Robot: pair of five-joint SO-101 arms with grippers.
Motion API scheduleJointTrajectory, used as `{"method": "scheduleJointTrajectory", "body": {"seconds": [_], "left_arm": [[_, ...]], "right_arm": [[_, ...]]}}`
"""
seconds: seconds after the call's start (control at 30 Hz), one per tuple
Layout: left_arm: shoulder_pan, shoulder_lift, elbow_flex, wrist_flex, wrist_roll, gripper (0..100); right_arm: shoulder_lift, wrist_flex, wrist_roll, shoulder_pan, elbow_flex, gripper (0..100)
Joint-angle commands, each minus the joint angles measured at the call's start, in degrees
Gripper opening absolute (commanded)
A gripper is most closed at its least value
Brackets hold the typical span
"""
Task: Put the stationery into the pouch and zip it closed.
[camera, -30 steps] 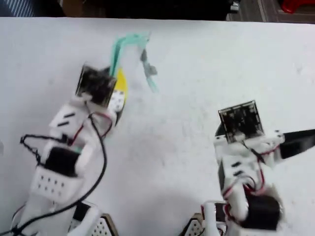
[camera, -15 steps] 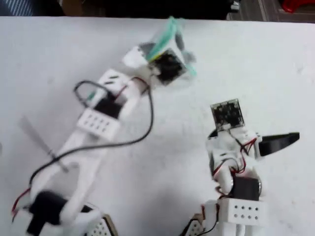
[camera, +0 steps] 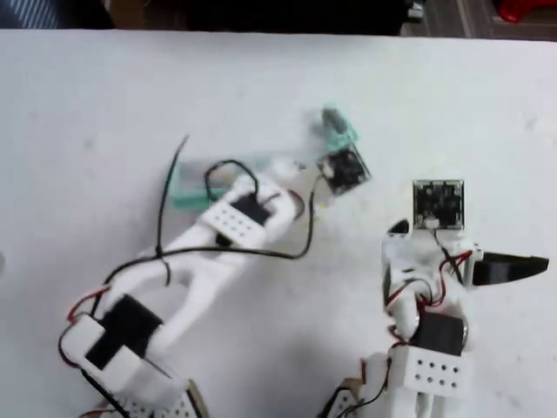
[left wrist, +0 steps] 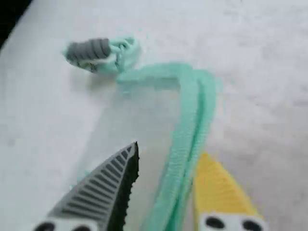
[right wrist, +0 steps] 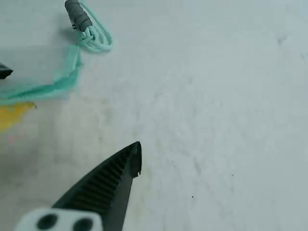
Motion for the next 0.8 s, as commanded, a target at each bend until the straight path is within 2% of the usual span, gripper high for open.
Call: {"method": "scheduleJointTrajectory", "body": {"seconds": [0.0, 0.17, 0.4, 0.53, 0.7, 0.77], "left_arm": [[1.10, -6.46, -1.58, 10.29, 7.38, 30], [3.82, -8.92, -5.01, 23.30, 7.38, 31], [6.29, -9.36, -6.33, 33.05, 7.12, 31], [5.93, -10.95, -11.25, 41.23, 7.56, 30], [3.56, -22.99, -21.36, 52.92, 7.65, 23], [3.21, -28.79, -24.26, 56.35, 7.30, 21]], "right_arm": [[-0.48, -1.27, -0.44, 0.31, -0.35, 78.9], [-0.48, -1.19, -0.44, 0.31, -0.26, 78.9], [-0.48, -1.27, -0.09, 0.13, 0.88, 78.9], [-0.92, -1.27, 0.26, 0.40, 0.88, 78.9], [-1.01, -0.92, 11.34, -0.13, 1.05, 78.9], [-1.45, -0.92, 13.54, -0.13, 1.41, 78.9]]}}
